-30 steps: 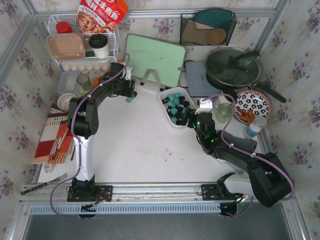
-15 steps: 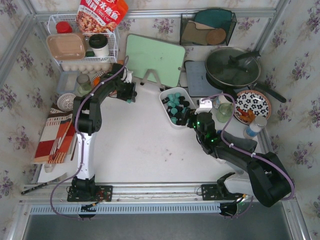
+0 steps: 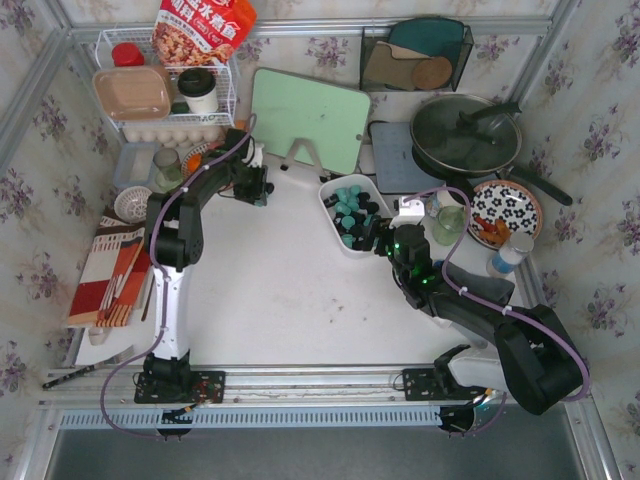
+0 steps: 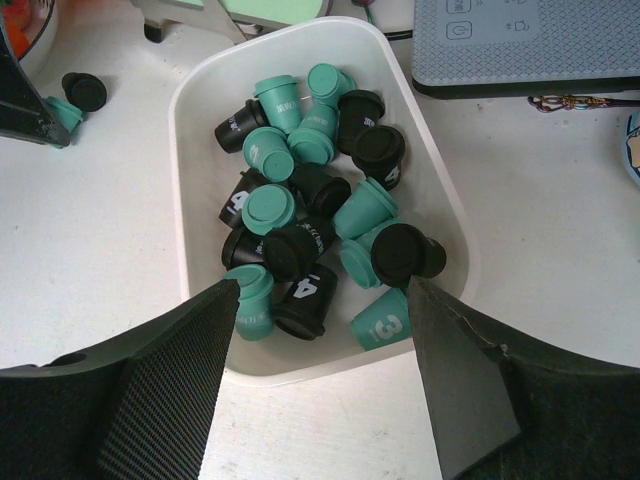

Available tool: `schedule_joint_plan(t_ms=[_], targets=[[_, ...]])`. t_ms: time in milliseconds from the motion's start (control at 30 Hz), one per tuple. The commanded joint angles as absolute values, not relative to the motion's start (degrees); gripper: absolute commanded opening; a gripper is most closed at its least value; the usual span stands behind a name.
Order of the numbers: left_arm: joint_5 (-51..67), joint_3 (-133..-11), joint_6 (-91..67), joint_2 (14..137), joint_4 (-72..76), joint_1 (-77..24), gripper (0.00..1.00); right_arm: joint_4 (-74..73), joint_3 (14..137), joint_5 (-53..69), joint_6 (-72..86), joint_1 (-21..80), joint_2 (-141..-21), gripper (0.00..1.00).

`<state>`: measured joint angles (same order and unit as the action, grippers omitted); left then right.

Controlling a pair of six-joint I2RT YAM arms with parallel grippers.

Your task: Mix the coffee capsules in the storage basket

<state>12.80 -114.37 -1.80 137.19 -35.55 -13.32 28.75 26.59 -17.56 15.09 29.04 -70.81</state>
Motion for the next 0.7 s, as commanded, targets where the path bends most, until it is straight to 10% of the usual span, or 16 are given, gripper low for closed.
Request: schedule_joint_plan(t_ms=[0,667], targets=[[9.70,-113.88,-1.87,137.58,-37.43,-13.67,0.41,29.71,27.01,-17.31,15.27,29.09,-70.40,0.76],[7.05,-99.78,-1.71,126.97,-28.79,-14.75,0.00,29.46,26.98,-17.21,15.47,29.09,-70.18,0.76]])
